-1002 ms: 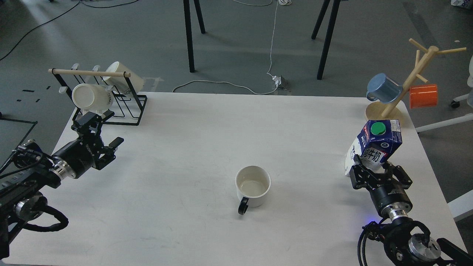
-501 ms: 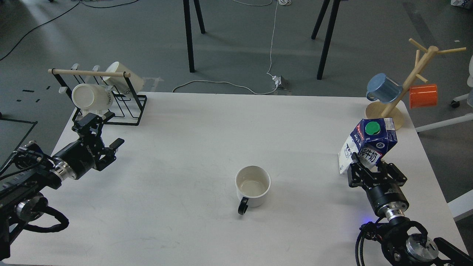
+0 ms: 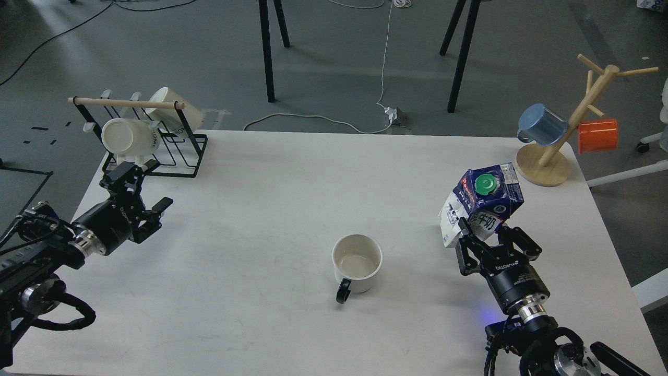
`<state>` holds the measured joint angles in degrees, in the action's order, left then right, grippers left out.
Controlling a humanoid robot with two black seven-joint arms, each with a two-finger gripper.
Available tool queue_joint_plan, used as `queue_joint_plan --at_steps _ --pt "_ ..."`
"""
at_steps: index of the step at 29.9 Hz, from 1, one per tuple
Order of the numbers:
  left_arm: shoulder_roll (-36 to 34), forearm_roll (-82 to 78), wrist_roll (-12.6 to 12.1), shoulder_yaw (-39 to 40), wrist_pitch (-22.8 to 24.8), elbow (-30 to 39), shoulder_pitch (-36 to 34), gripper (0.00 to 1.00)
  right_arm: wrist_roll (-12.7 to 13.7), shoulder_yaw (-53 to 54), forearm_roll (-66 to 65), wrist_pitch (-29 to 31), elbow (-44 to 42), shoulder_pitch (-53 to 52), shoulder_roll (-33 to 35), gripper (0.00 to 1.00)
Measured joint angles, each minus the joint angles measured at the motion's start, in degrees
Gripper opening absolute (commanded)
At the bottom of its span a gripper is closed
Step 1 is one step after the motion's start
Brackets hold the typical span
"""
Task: Place cup and milk with both arms
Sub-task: 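Lift the milk carton with the right gripper and move it beside the mug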
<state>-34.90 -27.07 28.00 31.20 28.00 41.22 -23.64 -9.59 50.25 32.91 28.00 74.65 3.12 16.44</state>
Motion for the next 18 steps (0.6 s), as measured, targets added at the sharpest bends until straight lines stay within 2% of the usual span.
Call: queue_joint_plan --at_steps 9,18 --pt "0.0 0.0 0.0 0.0 0.0 0.0 0.1 0.99 0.0 -3.0 -6.2 0.0 -0.6 1.5 -5.8 0.56" --pt "0.1 0.0 0.0 0.0 0.0 -0.1 0.5 0.99 0.0 -3.2 -7.4 0.0 -1.8 2.4 -6.7 0.56"
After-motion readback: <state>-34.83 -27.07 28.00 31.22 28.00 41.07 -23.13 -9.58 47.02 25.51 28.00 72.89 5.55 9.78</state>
